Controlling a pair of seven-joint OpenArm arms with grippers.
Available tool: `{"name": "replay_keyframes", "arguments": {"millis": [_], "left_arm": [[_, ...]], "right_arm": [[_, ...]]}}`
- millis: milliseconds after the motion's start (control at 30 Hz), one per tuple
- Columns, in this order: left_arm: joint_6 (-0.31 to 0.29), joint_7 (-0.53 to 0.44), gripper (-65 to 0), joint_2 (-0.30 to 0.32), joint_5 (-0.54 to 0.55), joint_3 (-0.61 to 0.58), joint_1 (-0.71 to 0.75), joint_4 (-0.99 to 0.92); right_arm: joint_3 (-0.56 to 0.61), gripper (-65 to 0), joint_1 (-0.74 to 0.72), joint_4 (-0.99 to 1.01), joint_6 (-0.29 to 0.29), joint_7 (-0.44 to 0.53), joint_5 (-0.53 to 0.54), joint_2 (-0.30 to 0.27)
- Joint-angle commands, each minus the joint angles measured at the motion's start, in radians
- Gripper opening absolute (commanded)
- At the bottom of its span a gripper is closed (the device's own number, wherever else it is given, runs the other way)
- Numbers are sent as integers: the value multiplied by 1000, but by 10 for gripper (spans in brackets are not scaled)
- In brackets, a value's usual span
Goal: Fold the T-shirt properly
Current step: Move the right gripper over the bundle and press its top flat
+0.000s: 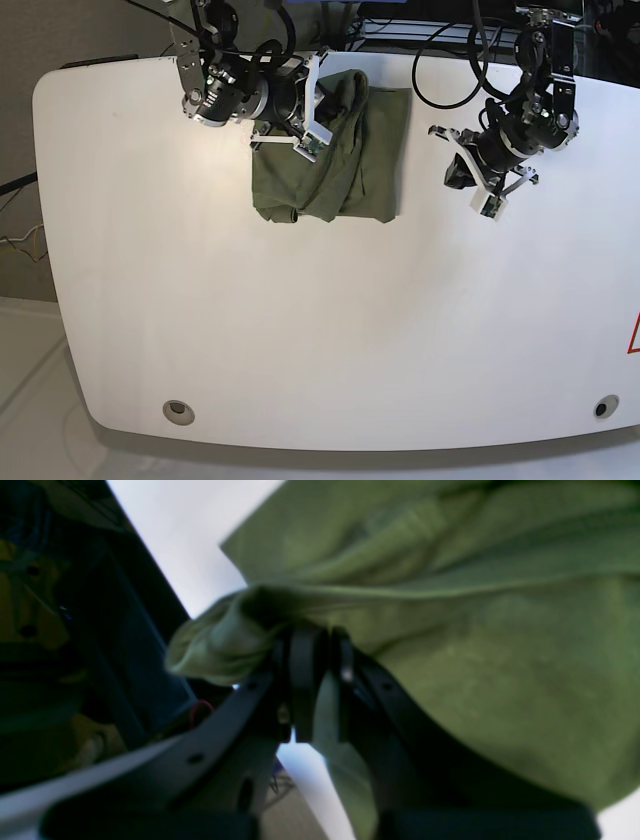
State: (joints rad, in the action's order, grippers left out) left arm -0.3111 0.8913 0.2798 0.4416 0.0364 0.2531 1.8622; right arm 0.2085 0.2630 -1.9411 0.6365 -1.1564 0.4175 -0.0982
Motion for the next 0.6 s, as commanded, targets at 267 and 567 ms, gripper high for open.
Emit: {"name": "replay_keyframes", "arguments": {"millis": [267, 567], "left_arm": [[-1, -19, -650, 6, 10, 4, -4, 18], [-1, -19, -650, 11, 10, 4, -4, 18]], "right_arm": [[99, -592, -118, -13, 6, -29, 13, 2], [250, -592, -236, 67, 7, -102, 21, -18]]}}
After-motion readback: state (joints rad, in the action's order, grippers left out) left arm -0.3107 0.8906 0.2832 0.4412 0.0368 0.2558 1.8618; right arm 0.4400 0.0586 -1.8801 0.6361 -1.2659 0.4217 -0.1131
